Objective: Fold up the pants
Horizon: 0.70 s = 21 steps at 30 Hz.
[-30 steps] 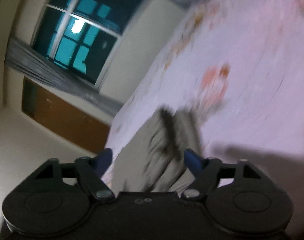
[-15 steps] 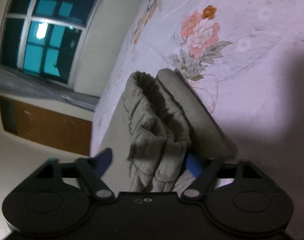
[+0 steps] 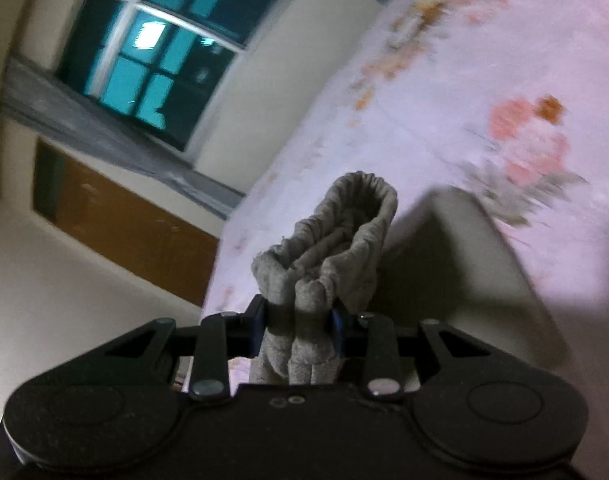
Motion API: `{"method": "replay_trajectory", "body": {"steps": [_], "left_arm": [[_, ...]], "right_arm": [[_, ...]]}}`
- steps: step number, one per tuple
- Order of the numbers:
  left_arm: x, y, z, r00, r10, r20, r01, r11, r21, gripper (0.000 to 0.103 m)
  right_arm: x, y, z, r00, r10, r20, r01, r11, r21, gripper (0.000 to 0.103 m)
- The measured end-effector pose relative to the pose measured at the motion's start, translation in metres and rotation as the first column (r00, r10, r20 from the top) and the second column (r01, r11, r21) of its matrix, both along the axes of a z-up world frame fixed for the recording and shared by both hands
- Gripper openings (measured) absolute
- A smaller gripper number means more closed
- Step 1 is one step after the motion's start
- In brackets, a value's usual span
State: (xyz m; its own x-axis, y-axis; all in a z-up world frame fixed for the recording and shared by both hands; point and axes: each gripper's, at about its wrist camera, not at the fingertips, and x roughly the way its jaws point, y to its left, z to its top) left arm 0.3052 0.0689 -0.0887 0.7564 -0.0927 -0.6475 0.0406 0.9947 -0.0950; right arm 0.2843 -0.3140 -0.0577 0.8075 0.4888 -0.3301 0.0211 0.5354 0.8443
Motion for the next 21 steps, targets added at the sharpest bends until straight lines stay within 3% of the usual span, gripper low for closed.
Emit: {"method": "replay_trajectory", "body": {"steps": [3,7,13,16,17,18,21], "left_arm": [[-0.006,0.005,-0.003,1.000,-0.007,0.013,0.007,1.000,-0.018,0.088],[-0.008,0.012,-0.005,1.000,-0.012,0.027,0.013,0.999,-0.035,0.088],[-0.009,0.013,-0.009,0.999,-0.021,0.031,0.021,1.000,-0.019,0.088],[-0.010,0.011,-0.008,0.999,-0.027,0.034,0.027,1.000,-0.012,0.088],[-0.011,0.011,-0.007,0.999,-0.027,0.036,0.027,1.000,-0.014,0.088],[-0.011,0.011,-0.007,0.999,-0.030,0.038,0.030,0.999,-0.017,0.088],[-0.010,0.007,-0.005,0.998,-0.045,0.037,0.046,0.999,-0.019,0.088]], "right_arm": [[-0.003,-0.012,-0.027,0.996,-0.012,-0.084,0.014,1.000,0.017,0.034],[-0.019,-0.025,-0.049,0.988,-0.076,-0.134,0.085,0.995,0.060,0.074],[-0.025,-0.022,-0.057,0.987,-0.075,-0.141,0.093,0.988,0.123,0.074],[-0.012,-0.009,-0.058,0.987,-0.041,-0.152,0.055,0.995,0.089,0.074],[-0.006,-0.002,-0.056,0.988,-0.022,-0.155,0.031,0.998,0.060,0.064],[0.000,0.003,-0.052,0.987,0.001,-0.158,0.004,0.999,0.034,0.032],[0.001,0.013,-0.022,0.999,0.038,-0.003,-0.038,0.999,0.036,0.030]]}}
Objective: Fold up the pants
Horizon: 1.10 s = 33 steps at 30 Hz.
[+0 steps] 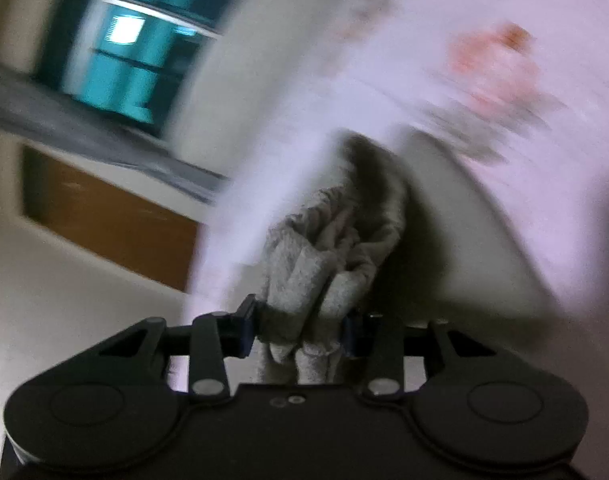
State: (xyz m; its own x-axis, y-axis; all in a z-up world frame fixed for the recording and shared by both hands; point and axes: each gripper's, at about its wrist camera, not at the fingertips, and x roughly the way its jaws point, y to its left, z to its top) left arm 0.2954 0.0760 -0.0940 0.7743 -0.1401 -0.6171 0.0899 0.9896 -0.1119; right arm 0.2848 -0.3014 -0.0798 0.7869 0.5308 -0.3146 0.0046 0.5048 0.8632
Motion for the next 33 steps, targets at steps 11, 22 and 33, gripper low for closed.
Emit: {"method": "replay_trajectory", "body": {"steps": [11,22,33], "left_arm": [[0.022,0.006,-0.013,0.999,0.039,-0.005,-0.039,0.999,0.000,0.090],[0.020,0.022,-0.019,0.999,0.051,-0.009,-0.051,0.991,-0.125,0.091],[0.021,0.021,-0.021,0.998,0.058,-0.009,-0.058,0.990,-0.130,0.091]], "right_arm": [[-0.013,-0.004,0.047,0.991,-0.001,0.132,-0.005,0.999,0.044,0.030],[-0.026,-0.040,-0.063,0.986,-0.095,-0.137,0.110,0.988,0.108,0.029],[-0.009,-0.027,-0.006,0.994,-0.010,0.109,0.007,0.999,0.033,0.029]]}}
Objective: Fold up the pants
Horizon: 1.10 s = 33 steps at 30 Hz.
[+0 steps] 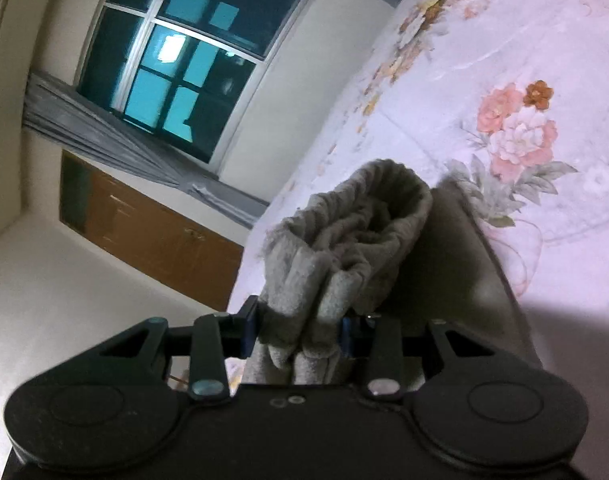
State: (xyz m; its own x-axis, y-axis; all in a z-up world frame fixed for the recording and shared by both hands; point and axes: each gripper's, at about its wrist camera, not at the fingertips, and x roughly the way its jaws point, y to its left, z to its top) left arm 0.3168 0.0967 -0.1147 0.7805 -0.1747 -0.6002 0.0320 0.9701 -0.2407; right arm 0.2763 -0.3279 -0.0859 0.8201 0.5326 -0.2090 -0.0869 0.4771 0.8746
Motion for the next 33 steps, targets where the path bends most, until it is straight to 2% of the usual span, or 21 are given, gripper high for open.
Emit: {"method": "replay_trajectory", "body": {"steps": [1,2,3,4,5,8,13,15,18,21,24,25,27,30,33], "left_arm": [[0.000,0.000,0.000,1.000,-0.002,0.001,0.002,1.000,-0.002,0.091],[0.001,0.000,0.000,1.000,-0.005,0.001,0.005,1.000,-0.003,0.092],[0.000,-0.002,0.000,1.000,-0.008,0.002,0.008,1.000,0.000,0.093],[0.000,-0.003,0.000,1.000,-0.010,0.002,0.010,1.000,0.008,0.093],[-0.001,-0.003,0.000,1.000,-0.009,0.002,0.009,1.000,0.011,0.093],[-0.001,-0.001,0.000,1.000,-0.006,0.002,0.006,1.000,-0.003,0.093],[-0.011,0.004,0.002,1.000,-0.011,0.010,0.011,1.000,0.010,0.093],[-0.023,0.014,0.002,1.000,0.025,0.019,-0.025,0.999,0.028,0.093],[-0.041,0.035,0.006,0.990,0.135,0.036,-0.135,0.991,0.020,0.093],[-0.044,0.044,0.017,0.984,0.175,0.045,-0.171,0.983,-0.066,0.093],[-0.031,0.029,0.030,0.989,0.124,0.082,-0.114,0.987,-0.109,0.093],[-0.023,0.021,0.034,0.990,0.100,0.095,-0.088,0.989,-0.123,0.093],[-0.005,0.010,0.041,0.992,0.053,0.111,-0.032,0.982,-0.185,0.094],[0.031,0.003,0.041,0.996,-0.048,0.076,0.070,0.942,-0.330,0.100],[0.069,0.004,0.029,0.990,-0.141,0.007,0.129,0.888,-0.442,0.100]], "right_arm": [[0.001,-0.002,-0.008,1.000,-0.009,-0.027,0.009,1.000,-0.008,0.029],[0.001,-0.007,-0.023,0.995,-0.025,-0.093,0.023,1.000,-0.018,0.029],[0.003,-0.013,-0.041,0.979,-0.044,-0.201,0.041,0.999,-0.019,0.029],[0.000,-0.019,-0.056,0.969,-0.043,-0.243,0.049,0.999,0.018,0.029],[-0.004,-0.023,-0.059,0.975,-0.036,-0.220,0.048,0.998,0.048,0.029],[-0.005,-0.025,-0.051,0.977,-0.007,-0.215,0.019,0.998,0.053,0.038],[-0.030,-0.052,-0.031,0.986,-0.070,-0.154,0.082,0.994,0.070,0.053],[-0.041,-0.066,-0.025,0.984,-0.114,-0.139,0.122,0.991,0.053,0.053],[-0.044,-0.082,-0.015,0.984,-0.151,-0.097,0.158,0.985,0.066,0.054],[-0.039,-0.086,-0.011,0.986,-0.155,-0.064,0.160,0.984,0.081,0.057],[-0.026,-0.079,-0.008,0.989,-0.132,-0.067,0.136,0.988,0.068,0.061],[-0.022,-0.074,-0.011,0.989,-0.128,-0.077,0.132,0.990,0.055,0.069],[-0.017,-0.069,-0.013,0.989,-0.121,-0.090,0.124,0.992,0.029,0.077],[-0.005,-0.074,-0.020,0.987,-0.102,-0.124,0.103,0.995,0.001,0.077],[0.014,-0.081,-0.033,0.988,-0.008,-0.155,0.015,0.999,0.042,0.076]]}}
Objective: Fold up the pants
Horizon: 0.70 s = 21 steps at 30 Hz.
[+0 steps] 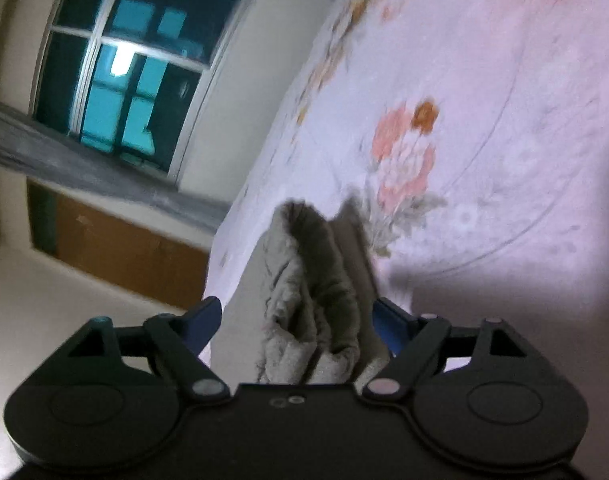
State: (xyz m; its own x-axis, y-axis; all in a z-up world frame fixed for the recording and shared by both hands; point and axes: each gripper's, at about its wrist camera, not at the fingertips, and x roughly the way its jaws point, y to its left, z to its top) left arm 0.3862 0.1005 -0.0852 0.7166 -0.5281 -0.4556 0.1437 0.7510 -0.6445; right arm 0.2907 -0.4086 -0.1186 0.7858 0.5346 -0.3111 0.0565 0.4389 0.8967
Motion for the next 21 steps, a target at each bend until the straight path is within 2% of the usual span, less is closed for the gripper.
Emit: {"method": "replay_trajectory", "body": {"steps": [2,5,9,12,16,21], "left_arm": [[0.021,0.005,-0.012,0.997,-0.035,-0.069,0.030,0.998,-0.063,0.100],[0.042,0.010,-0.029,0.987,-0.060,-0.149,0.041,0.991,-0.125,0.100],[0.057,0.005,-0.046,0.976,-0.103,-0.192,0.067,0.980,-0.185,0.100],[0.067,0.001,-0.052,0.974,-0.119,-0.195,0.085,0.981,-0.174,0.099],[0.074,-0.006,-0.053,0.976,-0.094,-0.196,0.069,0.989,-0.130,0.089],[0.080,-0.009,-0.049,0.978,-0.092,-0.187,0.077,0.993,-0.086,0.086]], "right_arm": [[0.010,0.000,-0.003,0.999,0.043,0.003,-0.043,0.999,-0.011,0.076],[0.029,0.003,-0.011,0.994,0.092,-0.050,-0.094,0.994,-0.046,0.073],[0.039,0.005,-0.018,0.989,0.143,-0.043,-0.144,0.989,-0.023,0.074],[0.048,0.008,-0.019,0.979,0.198,-0.049,-0.200,0.980,-0.022,0.075],[0.055,0.013,-0.014,0.971,0.232,-0.057,-0.233,0.972,-0.021,0.075],[0.064,0.026,-0.010,0.963,0.264,-0.062,-0.267,0.963,-0.045,0.077]]}}
